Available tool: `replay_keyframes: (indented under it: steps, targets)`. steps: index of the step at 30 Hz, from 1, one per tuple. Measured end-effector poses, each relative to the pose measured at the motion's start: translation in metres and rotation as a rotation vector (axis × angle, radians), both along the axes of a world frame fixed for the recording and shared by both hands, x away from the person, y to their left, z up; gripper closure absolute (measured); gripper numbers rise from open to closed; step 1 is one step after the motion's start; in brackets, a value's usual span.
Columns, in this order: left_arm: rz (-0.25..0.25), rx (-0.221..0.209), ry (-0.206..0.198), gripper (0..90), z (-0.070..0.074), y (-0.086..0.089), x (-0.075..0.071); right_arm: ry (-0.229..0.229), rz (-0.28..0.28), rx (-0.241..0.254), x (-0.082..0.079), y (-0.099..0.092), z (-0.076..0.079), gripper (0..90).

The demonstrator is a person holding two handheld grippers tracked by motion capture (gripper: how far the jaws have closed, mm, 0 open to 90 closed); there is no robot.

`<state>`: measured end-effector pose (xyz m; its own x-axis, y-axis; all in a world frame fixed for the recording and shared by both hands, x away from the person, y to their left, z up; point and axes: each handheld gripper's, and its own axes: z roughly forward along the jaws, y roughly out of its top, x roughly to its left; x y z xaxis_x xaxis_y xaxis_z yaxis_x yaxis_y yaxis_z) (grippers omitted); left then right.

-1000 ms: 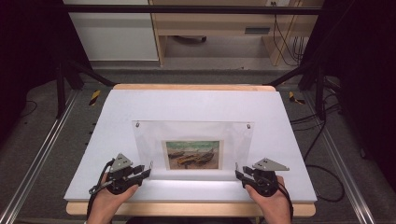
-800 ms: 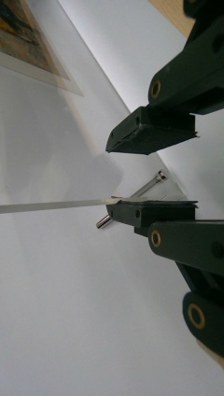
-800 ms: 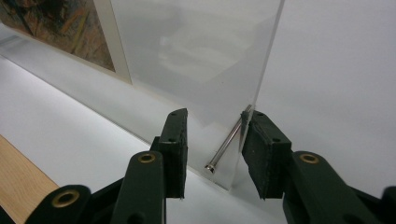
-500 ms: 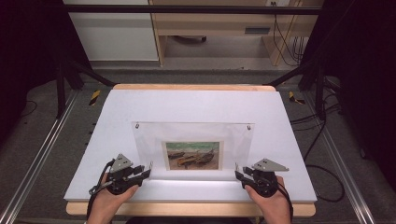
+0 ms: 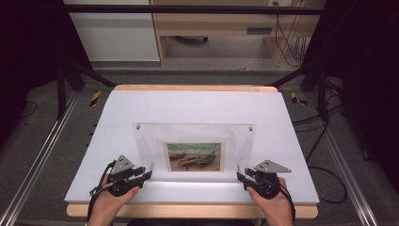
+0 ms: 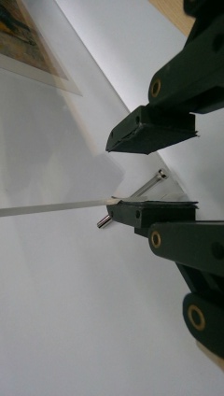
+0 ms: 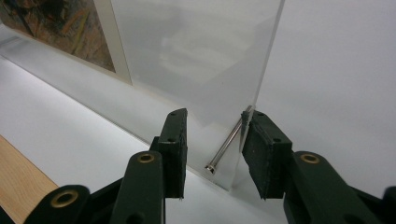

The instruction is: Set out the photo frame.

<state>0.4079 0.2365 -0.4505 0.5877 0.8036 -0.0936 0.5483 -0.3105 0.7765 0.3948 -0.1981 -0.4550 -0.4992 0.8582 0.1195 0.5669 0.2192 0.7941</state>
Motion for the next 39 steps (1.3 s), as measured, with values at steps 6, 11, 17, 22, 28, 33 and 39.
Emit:
replay_keyframes:
  steps: [6, 11, 17, 22, 28, 33, 39]
  targets:
    - [-0.010, 0.000, -0.004, 61.5, -0.001, -0.001, 0.001, -0.009, -0.002, 0.001, 0.000, 0.001, 0.000, 58.5]
    - [-0.002, 0.002, -0.019, 50.3, -0.001, -0.002, 0.002, -0.029, -0.008, 0.000, 0.000, 0.005, 0.001, 46.6]
    - [-0.001, -0.020, -0.044, 35.7, 0.000, -0.003, 0.002, -0.048, -0.021, -0.001, 0.002, 0.008, 0.002, 27.2]
    - [0.002, -0.044, -0.063, 22.4, 0.003, -0.003, 0.003, -0.105, -0.020, -0.025, 0.003, 0.009, 0.004, 16.0]
    - [-0.011, -0.067, -0.103, 10.9, 0.007, -0.002, 0.002, -0.152, -0.025, -0.020, 0.001, 0.007, 0.009, 10.4]
    - [-0.016, -0.102, -0.133, 8.4, 0.010, 0.000, 0.000, -0.203, -0.026, -0.008, -0.001, 0.005, 0.014, 8.7]
    - [-0.004, -0.118, -0.152, 8.1, 0.013, 0.005, -0.002, -0.226, -0.045, 0.002, -0.007, -0.004, 0.018, 8.5]
